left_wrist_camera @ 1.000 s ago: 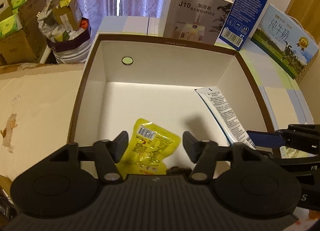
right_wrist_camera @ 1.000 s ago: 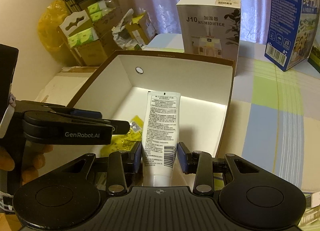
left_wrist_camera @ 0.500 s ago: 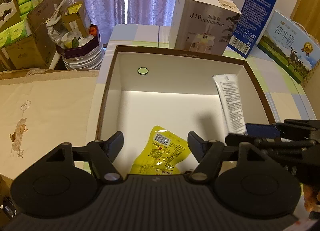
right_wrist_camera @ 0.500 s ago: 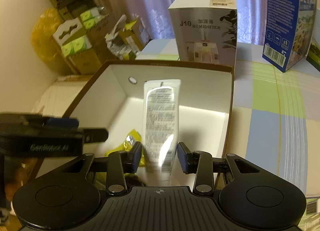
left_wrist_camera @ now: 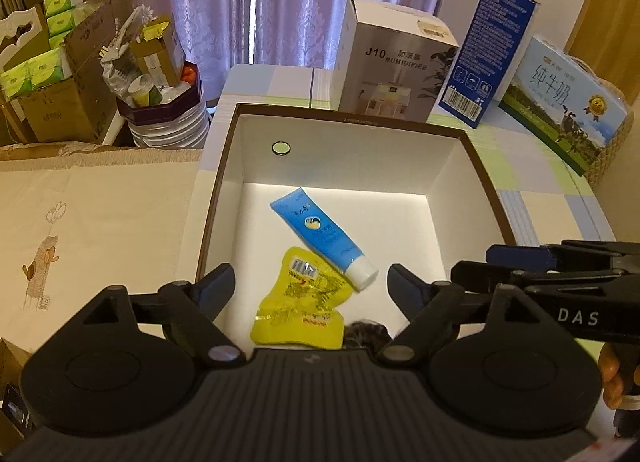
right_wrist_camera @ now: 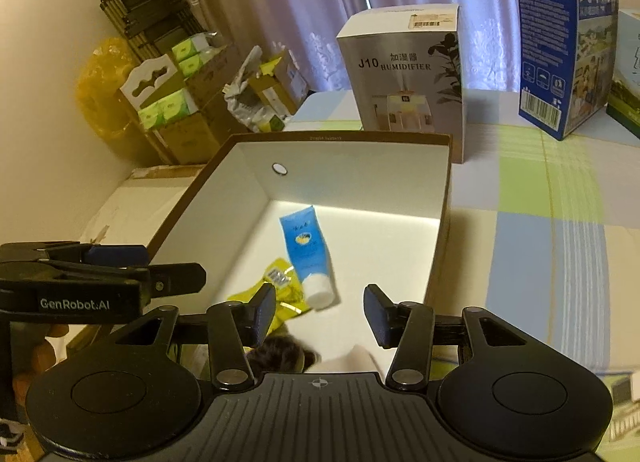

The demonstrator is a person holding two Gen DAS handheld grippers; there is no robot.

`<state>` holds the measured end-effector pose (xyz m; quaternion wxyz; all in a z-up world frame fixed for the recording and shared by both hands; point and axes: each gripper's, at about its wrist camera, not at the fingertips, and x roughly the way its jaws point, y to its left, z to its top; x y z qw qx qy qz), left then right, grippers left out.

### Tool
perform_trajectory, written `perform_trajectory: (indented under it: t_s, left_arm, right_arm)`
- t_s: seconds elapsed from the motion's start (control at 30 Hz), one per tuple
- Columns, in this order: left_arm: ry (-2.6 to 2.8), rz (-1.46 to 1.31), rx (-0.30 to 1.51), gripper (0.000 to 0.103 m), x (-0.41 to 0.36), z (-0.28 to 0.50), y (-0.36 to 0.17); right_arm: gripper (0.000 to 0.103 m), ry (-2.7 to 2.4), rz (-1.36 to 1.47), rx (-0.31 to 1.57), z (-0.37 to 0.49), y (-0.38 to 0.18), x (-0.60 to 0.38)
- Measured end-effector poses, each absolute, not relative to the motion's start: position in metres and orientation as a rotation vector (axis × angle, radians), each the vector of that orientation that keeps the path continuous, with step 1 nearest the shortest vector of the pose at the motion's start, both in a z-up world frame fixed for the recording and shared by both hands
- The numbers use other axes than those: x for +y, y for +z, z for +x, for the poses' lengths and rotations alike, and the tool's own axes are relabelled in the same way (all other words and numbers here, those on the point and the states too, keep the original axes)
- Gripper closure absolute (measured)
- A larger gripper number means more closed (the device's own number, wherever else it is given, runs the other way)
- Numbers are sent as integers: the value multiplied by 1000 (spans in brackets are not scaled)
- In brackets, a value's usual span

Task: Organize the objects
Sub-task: 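Withdraw both tools from the box toward the pill bottle and red candy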

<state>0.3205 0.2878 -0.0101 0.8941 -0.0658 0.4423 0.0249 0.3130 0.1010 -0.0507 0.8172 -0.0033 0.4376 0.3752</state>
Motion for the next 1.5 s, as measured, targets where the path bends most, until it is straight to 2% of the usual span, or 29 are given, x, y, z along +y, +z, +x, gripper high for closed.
perform_trajectory:
  t_s: [0.77,1.5]
  left_arm:
    - [89,-168,929,21,249,240,14]
    - [37,-132,994,21,175,166,4]
  right_arm:
    - [56,804,34,939,243,-28,45]
    - [56,815,56,998,185,-25,-34]
